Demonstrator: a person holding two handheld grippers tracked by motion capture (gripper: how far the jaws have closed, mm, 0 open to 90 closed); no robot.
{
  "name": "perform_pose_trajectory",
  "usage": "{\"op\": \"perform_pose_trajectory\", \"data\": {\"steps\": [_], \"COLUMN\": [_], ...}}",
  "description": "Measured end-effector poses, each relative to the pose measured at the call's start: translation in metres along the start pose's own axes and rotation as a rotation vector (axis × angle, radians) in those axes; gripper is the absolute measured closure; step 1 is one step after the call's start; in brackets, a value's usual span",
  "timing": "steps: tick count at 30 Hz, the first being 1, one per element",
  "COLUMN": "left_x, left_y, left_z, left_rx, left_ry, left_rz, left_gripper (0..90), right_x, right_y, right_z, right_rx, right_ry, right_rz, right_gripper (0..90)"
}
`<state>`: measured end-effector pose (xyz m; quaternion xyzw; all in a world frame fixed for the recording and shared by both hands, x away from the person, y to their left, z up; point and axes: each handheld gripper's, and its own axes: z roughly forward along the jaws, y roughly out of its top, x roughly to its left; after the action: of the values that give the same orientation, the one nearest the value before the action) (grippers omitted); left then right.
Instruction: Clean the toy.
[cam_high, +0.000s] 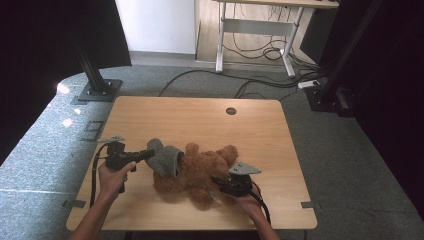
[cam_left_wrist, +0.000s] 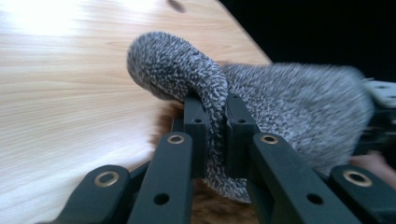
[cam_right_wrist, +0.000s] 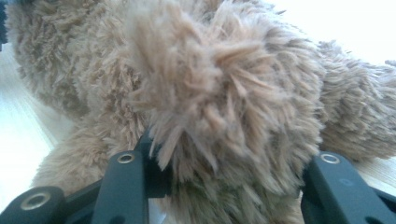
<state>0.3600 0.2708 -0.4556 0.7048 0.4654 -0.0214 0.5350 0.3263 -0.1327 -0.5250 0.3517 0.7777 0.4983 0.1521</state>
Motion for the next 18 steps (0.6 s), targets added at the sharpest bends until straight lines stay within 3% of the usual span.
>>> {"op": "perform_pose_trajectory", "data": {"steps": [5, 8, 12, 18], "left_x": [-0.01, -0.013, -0.015, -0.014], "left_y": [-0.004, -0.008, -0.009, -0.009], "left_z": [0.015, 0.022, 0.023, 0.025], "left_rx": [0.036, 0.037, 0.028, 0.021], "left_ry": [-0.023, -0.007, 0.006, 0.007], "left_rz": [0.018, 0.036, 0.051, 0.053], "left_gripper": [81.8, 81.7, 81.5, 81.4], "right_x": [-0.001, 0.001, -0.001, -0.003], "right_y": [0.001, 0.002, 0.008, 0.023], "right_z": [0.001, -0.002, -0.008, -0.031], "right_rx": [-0.001, 0.0, -0.013, -0.076], "right_ry": [-0.022, -0.026, -0.014, -0.03], "right_rz": [0.01, 0.005, 0.033, 0.042], "right_gripper": [50.1, 40.9, 27.3, 22.9]}}
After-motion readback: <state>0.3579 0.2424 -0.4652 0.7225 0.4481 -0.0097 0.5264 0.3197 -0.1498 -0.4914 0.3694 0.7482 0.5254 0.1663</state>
